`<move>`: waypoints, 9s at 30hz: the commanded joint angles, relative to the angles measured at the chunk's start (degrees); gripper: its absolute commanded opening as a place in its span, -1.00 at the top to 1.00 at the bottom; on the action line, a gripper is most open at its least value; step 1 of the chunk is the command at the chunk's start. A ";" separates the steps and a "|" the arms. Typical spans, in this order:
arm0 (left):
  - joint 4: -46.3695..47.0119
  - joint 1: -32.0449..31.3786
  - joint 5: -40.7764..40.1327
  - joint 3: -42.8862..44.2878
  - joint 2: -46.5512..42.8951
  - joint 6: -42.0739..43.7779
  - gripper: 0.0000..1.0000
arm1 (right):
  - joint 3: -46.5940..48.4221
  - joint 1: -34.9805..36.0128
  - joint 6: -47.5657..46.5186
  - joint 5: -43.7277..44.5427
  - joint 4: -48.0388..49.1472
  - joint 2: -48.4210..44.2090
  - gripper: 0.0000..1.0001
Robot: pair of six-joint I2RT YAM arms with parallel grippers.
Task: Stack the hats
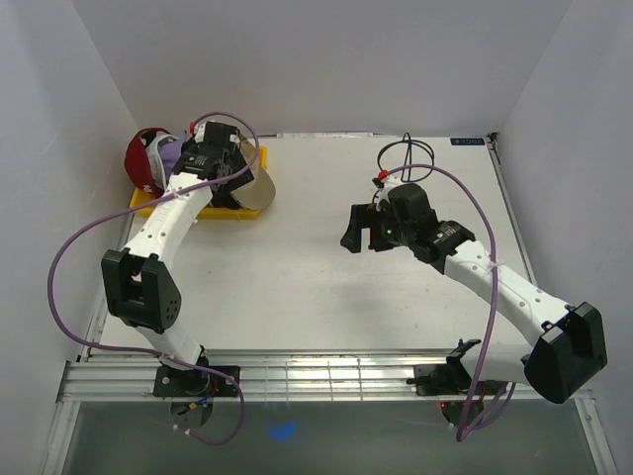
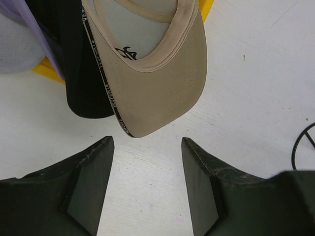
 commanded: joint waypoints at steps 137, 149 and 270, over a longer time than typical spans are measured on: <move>2.61 -2.02 32.55 32.67 -15.43 -8.02 -0.59 | 31.06 18.43 0.43 22.60 6.18 13.19 0.84; 7.97 -2.02 36.86 3.76 -35.91 -8.55 -0.59 | 18.24 -4.44 32.26 15.98 25.42 -0.09 0.84; -2.84 -3.95 3.12 -9.09 -31.88 -3.10 -0.50 | -20.46 -16.86 31.68 4.03 20.70 -14.42 -0.39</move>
